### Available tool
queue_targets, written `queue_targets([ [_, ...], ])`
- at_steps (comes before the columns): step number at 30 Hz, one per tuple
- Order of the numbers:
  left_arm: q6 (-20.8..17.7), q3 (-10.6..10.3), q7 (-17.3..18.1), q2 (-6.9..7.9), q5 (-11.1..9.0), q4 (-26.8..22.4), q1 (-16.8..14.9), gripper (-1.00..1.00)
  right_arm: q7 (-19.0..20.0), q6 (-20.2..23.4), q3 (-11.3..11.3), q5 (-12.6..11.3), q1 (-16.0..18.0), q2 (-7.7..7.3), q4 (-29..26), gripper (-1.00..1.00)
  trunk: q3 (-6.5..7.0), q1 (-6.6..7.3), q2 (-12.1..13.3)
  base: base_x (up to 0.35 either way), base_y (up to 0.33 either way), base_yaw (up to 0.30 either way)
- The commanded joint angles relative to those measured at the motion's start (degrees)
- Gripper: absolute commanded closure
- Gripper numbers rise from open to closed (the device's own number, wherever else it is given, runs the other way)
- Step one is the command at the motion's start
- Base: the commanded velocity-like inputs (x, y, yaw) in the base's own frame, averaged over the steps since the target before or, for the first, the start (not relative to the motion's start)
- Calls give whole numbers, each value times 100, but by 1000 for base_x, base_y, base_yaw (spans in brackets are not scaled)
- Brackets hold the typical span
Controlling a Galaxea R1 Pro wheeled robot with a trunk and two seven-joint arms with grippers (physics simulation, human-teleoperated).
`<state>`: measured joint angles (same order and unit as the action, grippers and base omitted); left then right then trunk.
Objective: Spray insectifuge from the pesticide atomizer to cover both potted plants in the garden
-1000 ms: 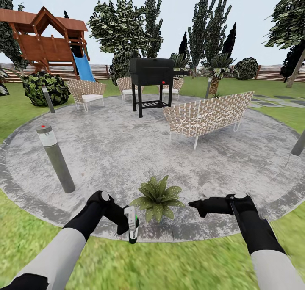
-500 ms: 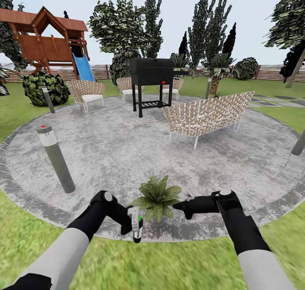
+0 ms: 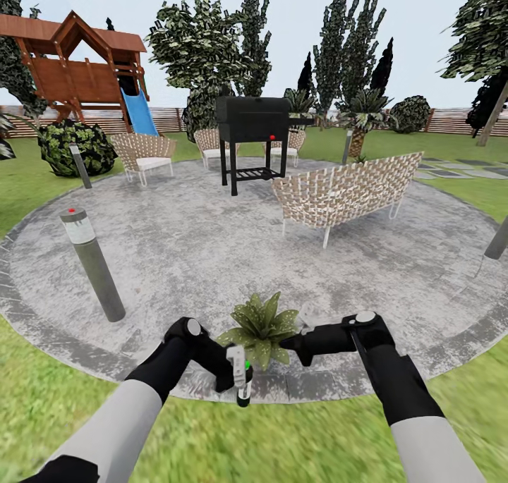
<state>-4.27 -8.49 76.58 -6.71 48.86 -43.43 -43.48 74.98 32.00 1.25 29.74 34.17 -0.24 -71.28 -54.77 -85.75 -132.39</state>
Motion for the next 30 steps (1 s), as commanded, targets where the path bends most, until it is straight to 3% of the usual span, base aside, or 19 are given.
queue_targets([
  [1, -46, -25, 24, -19, 19, -8, -3, 100, 26, 52, 13, 23, 5, -3, -8, 100, -6, 1, -2, 0, 0, 0],
  [12, -64, -65, 21, -172, 25, -8, -11, 100, 26, 57, 32, 23, 6, 50, -8, 100, -6, 1, -2, 0, 0, 0],
  [17, -58, -66, 16, -180, 27, -8, -11, 100, 26, 153, 58, 23, 7, 151, -8, 100, -6, 1, -2, 0, 0, 0],
  [30, -57, -64, 22, -181, 22, -186, -11, 100, 26, 174, 69, 23, 9, 163, -8, 100, -6, 1, -2, 0, 0, 0],
])
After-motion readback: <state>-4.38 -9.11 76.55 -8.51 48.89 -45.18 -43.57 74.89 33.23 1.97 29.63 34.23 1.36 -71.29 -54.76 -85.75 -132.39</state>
